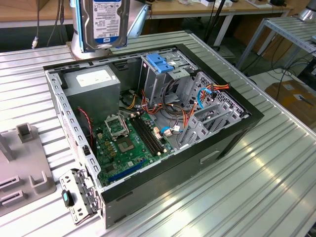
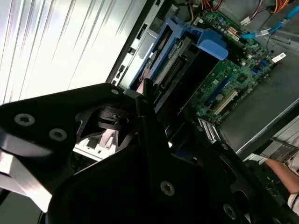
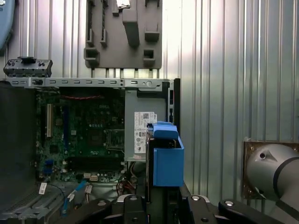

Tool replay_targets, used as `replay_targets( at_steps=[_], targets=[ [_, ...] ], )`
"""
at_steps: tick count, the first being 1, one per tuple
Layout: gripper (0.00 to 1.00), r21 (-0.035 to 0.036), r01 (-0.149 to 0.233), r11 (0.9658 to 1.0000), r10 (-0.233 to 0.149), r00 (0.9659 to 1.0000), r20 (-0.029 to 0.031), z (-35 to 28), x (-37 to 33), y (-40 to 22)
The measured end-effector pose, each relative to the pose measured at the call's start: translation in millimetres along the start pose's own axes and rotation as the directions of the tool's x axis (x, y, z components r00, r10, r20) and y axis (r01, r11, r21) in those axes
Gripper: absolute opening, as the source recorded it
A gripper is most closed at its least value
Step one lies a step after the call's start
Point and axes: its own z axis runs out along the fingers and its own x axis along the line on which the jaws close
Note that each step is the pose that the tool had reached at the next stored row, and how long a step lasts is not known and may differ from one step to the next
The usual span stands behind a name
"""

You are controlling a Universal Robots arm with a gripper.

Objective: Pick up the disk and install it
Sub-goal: 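Pick up the disk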

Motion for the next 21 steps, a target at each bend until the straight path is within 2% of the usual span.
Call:
replay_targets(
  at_steps=[2,3,5,7,9,15,17,21],
  targets=[
    [0.35,-0.0001,0.0,1.0,0.0,1.0,-0.0001,0.0,0.1,-15.4],
    [0.35,0.0,0.0,1.0,0.0,1.0,0.0,0.1,0.2,-25.6],
    [0.35,-0.0001,0.001,1.0,-0.001,1.0,0.0,0.2,0.4,-42.2],
    [0.35,-0.0002,0.002,1.0,-0.002,1.0,-0.0001,0.2,0.5,-53.1],
    [0.35,-0.0003,0.003,1.0,-0.003,1.0,0.0,0.2,0.7,-68.2],
    [0.35,-0.0004,0.007,1.0,-0.007,1.0,0.0,0.2,0.8,-97.4],
    [0.35,-0.0004,0.009,1.0,-0.009,1.0,-0.0002,0.1,0.7,-104.9],
    [0.35,-0.0004,0.012,0.9999,-0.012,0.9999,-0.0002,0.0,0.7,-106.8]
  ],
)
